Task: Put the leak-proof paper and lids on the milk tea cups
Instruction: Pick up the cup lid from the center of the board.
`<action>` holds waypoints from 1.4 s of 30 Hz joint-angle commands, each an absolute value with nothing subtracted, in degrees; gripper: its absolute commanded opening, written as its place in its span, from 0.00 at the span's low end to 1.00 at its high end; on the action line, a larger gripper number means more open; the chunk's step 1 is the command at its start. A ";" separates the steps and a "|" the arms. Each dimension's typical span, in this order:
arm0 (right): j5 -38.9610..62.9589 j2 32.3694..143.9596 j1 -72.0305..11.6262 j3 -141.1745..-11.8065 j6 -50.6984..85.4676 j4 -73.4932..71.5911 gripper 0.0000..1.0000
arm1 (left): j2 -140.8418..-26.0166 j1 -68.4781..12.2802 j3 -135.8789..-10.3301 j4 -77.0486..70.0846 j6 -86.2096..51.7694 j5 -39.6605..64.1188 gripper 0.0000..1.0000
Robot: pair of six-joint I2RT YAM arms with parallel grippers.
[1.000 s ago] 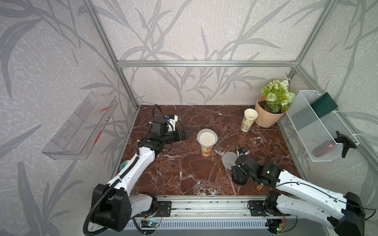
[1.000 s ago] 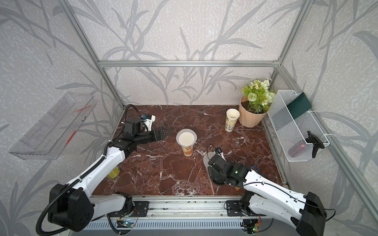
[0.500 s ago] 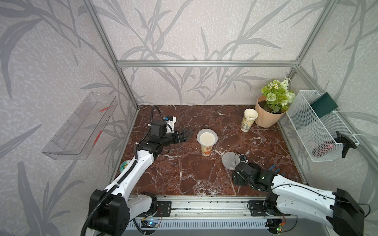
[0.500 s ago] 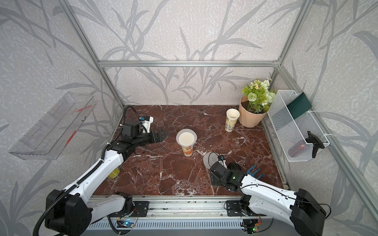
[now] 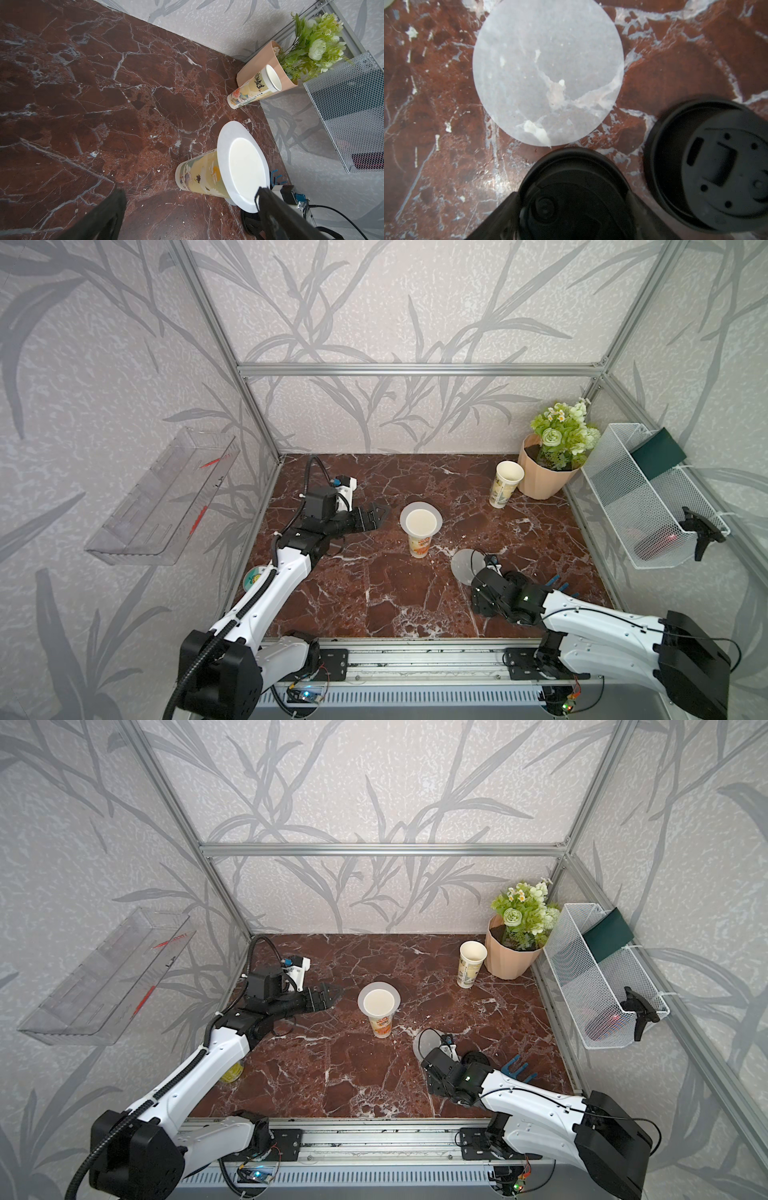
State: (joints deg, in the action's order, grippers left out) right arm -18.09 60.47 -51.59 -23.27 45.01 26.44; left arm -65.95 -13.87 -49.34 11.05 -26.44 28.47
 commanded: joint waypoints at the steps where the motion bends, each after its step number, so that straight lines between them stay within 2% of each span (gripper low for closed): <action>1: -19.11 60.98 -51.79 -23.38 45.36 26.89 0.77 | -64.86 -13.71 -48.70 11.54 -25.04 27.86 0.99; 13: -19.36 64.16 -51.86 -24.60 43.51 27.43 0.80 | -64.78 -13.71 -48.70 11.72 -24.99 28.07 0.99; 19: -19.30 65.50 -51.85 -27.10 40.92 28.68 0.70 | -63.17 -13.71 -47.50 10.00 -26.28 30.15 0.99; 28: -22.12 58.24 -51.85 -33.23 36.02 34.73 0.69 | -61.52 -13.71 -46.79 9.27 -26.71 30.22 0.99; 35: -23.99 54.79 -51.85 -48.79 24.52 37.52 0.66 | -61.80 -13.71 -46.34 6.34 -28.13 34.27 0.99; 42: -16.18 68.63 -51.86 -68.92 15.76 37.32 0.66 | -63.50 -13.79 -45.37 1.12 -30.05 37.59 0.99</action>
